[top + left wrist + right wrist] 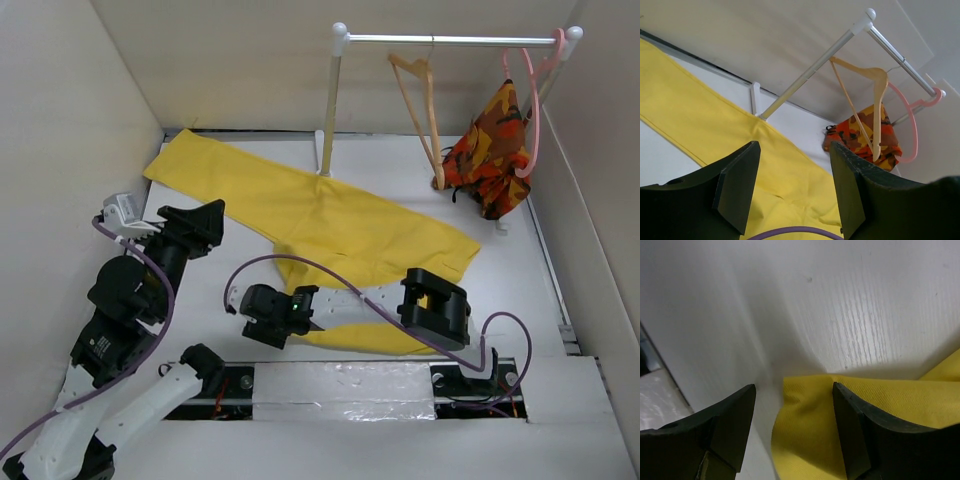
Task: Place the trousers on the hanger
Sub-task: Flatten out the trousers at the center of the board.
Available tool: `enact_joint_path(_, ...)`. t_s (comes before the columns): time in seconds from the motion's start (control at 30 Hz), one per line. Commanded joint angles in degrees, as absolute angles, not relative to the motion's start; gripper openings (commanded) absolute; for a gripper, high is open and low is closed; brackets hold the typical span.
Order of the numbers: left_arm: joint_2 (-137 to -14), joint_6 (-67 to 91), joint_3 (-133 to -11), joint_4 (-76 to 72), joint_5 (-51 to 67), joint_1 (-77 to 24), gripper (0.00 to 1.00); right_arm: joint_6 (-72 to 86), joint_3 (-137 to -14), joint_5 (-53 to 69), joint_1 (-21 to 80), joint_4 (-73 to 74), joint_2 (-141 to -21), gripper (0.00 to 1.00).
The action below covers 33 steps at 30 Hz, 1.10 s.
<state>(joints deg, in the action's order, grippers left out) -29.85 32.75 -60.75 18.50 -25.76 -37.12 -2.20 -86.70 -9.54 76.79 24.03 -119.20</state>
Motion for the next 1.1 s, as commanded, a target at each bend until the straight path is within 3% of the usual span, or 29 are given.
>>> enact_joint_path(0.0, -29.4, 31.9, -60.1, 17.8, -26.2, -37.0, 0.55, -4.0, -89.9, -15.1, 77.3, 29.3, -118.8, 0.69)
enact_joint_path(0.13, -29.4, 32.5, -57.9, 16.2, -25.7, -37.0, 0.54, -3.4, -89.2, -18.5, 77.3, 31.5, -119.0, 0.66)
enact_joint_path(0.2, -29.5, 33.0, -57.5, 15.9, -25.7, -37.0, 0.54, -3.0, -88.9, -20.1, 77.3, 31.5, -118.9, 0.56)
enact_joint_path(0.23, -29.5, 33.0, -56.9, 15.7, -25.7, -37.0, 0.53, -2.8, -88.4, -21.1, 77.3, 30.9, -118.9, 0.49)
enact_joint_path(0.27, -29.5, 33.1, -56.5, 15.6, -25.7, -37.0, 0.53, -2.6, -88.2, -22.5, 77.3, 30.4, -118.8, 0.25)
enact_joint_path(0.3, -29.5, 33.2, -56.2, 15.5, -25.7, -37.0, 0.53, -1.9, -88.0, -23.0, 77.3, 30.1, -118.7, 0.14)
enact_joint_path(0.37, -29.6, 33.3, -55.6, 15.6, -25.8, -37.0, 0.53, -0.8, -87.4, -23.6, 77.3, 28.3, -117.1, 0.0)
enact_joint_path(0.43, -30.5, 32.8, -55.8, 16.3, -27.2, -37.0, 0.53, -1.1, -85.0, -22.8, 77.3, 22.0, -113.0, 0.0)
enact_joint_path(0.57, -33.0, 33.7, -56.0, 16.8, -25.0, -37.0, 0.52, 3.6, -76.5, -25.0, 75.2, 11.5, -93.8, 0.0)
enact_joint_path(0.6, -33.6, 34.0, -55.0, 14.4, -24.2, -37.0, 0.51, 4.9, -69.4, -25.7, 74.5, 8.2, -82.9, 0.0)
enact_joint_path(0.73, -38.1, 35.9, -50.6, 8.4, -19.1, -37.0, 0.5, 14.5, -50.6, -21.5, 63.3, -5.6, -59.0, 0.0)
enact_joint_path(0.93, -52.7, 38.0, -47.7, 1.7, -14.6, -40.3, 0.44, 32.1, -28.1, -21.0, 47.0, 8.7, -37.9, 0.0)
enact_joint_path(1.07, -57.4, 41.6, -44.1, -1.6, -18.3, -47.4, 0.39, 35.5, -21.6, -17.4, 40.4, 14.8, -34.5, 0.01)
